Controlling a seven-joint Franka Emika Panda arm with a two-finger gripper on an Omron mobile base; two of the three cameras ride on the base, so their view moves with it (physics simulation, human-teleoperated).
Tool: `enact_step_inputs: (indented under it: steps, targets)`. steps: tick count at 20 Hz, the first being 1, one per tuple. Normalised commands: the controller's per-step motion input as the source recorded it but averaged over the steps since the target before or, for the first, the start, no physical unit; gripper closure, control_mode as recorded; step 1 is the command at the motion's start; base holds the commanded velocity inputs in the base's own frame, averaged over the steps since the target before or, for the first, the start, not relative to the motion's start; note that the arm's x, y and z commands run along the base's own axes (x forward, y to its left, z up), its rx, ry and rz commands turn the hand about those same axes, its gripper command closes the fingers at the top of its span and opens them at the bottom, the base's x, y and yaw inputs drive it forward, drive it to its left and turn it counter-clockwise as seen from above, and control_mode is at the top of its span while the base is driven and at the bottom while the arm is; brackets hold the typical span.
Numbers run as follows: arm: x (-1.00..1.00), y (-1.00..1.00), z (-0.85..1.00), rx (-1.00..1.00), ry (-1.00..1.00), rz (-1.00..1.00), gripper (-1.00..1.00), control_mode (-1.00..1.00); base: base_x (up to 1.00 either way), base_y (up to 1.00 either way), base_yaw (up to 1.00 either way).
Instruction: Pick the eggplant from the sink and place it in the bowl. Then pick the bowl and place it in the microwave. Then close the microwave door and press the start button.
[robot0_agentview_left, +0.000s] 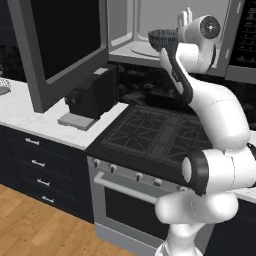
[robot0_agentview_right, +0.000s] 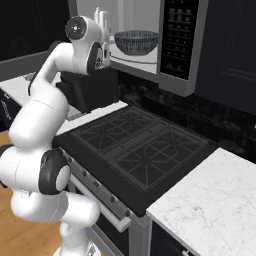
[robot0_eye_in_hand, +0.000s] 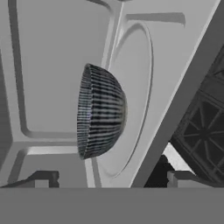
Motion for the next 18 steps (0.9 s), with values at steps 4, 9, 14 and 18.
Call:
enact_step_inputs:
  steps: [4,9,14,18]
  targets:
    - [-1.00,0.19,0.28,-0.13,-0.07,0.01,-1.00,-1.00,0.00,0.00,0.00]
    - [-1.00,0.42,0.00,-0.02,-0.39,0.00,-1.00,-1.00,0.00,0.00,0.00]
    - [-1.00,0.51,0.00,0.04,-0.21,0.00,-1.00,-1.00,0.00,0.00,0.00]
    - [-1.00,0.55,0.00,0.09,-0.10,-0.02,-1.00,-1.00,0.00,0.00,0.00]
